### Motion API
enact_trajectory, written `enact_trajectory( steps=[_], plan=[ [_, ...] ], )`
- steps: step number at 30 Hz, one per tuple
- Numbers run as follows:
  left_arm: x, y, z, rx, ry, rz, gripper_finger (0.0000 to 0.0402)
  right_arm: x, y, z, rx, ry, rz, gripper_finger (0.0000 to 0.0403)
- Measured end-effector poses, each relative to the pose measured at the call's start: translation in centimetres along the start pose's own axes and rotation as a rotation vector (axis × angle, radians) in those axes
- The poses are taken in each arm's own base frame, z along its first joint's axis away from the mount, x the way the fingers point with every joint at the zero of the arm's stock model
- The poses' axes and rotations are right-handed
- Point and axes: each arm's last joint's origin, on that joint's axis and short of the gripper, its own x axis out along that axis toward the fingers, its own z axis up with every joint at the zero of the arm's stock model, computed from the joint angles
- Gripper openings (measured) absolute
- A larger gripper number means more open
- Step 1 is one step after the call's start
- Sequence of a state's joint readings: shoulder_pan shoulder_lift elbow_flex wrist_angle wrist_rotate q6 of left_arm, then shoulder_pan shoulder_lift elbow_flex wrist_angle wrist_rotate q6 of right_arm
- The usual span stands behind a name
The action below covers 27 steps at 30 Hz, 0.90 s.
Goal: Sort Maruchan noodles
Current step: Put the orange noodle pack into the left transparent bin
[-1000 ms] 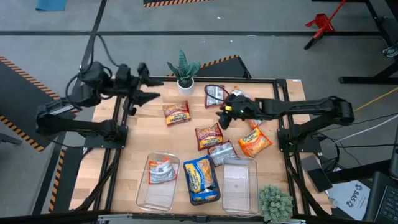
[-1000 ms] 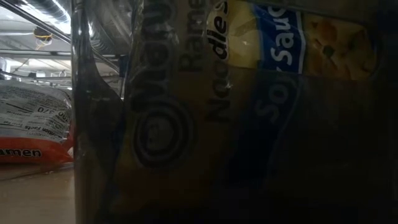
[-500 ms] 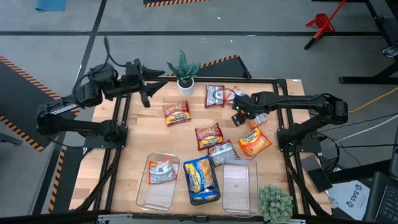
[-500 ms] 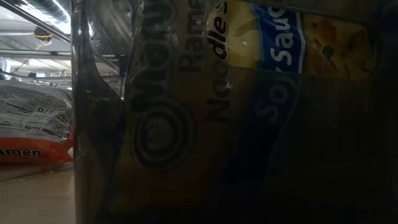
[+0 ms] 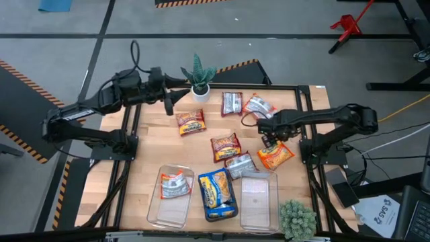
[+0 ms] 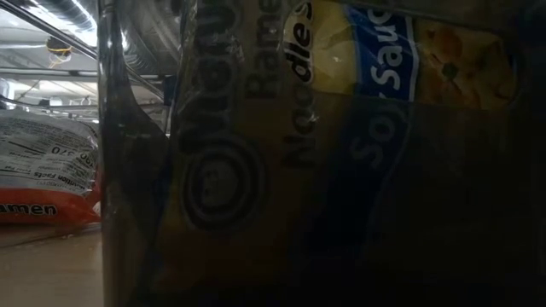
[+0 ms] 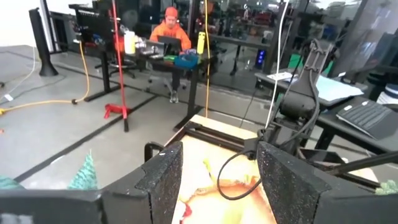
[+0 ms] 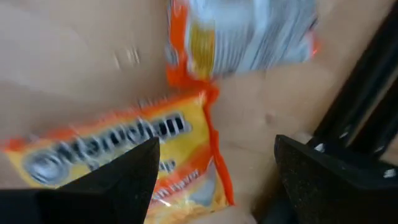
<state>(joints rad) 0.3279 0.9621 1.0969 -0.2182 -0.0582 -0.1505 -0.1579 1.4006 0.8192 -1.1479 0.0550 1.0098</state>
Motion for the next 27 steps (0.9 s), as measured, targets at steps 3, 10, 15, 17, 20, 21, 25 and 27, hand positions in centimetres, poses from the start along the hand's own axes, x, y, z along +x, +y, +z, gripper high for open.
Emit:
enact_trajectory(
  steps=[3, 10, 15, 17, 20, 21, 25, 27],
  plan=[
    [0.5, 0.0, -0.3, 0.001, 0.019, 0.003, 0.0199, 1.5, -0.6, -0.7, -0.024, 0.024, 0.057, 0.03],
    [1.5, 0.4, -0.7, -0.029, 0.043, 0.017, 0.0199, 4.7, -1.1, -1.5, -0.099, 0.028, 0.233, 0.03],
    [1.7, 0.7, -0.8, -0.057, 0.049, 0.013, 0.0199, 5.8, -1.1, -1.7, -0.159, 0.032, 0.301, 0.0298],
    [1.8, 0.7, -0.8, -0.059, 0.053, 0.02, 0.0199, 5.8, -1.0, -1.7, -0.174, 0.032, 0.312, 0.0284],
    [1.7, 0.7, -0.8, -0.059, 0.048, 0.027, 0.0199, 5.4, -0.7, -1.5, -0.187, 0.012, 0.314, 0.0237],
    [1.7, 0.7, -0.8, -0.059, 0.048, 0.028, 0.0199, 5.3, -0.6, -1.4, -0.19, 0.006, 0.323, 0.0216],
    [1.7, 0.7, -0.8, -0.061, 0.049, 0.028, 0.0199, 4.6, -0.3, -1.1, -0.192, -0.025, 0.324, 0.0124],
    [1.7, 0.7, -0.8, -0.066, 0.048, 0.028, 0.0199, 4.3, -0.2, -1.0, -0.196, -0.038, 0.328, 0.0078]
  ],
)
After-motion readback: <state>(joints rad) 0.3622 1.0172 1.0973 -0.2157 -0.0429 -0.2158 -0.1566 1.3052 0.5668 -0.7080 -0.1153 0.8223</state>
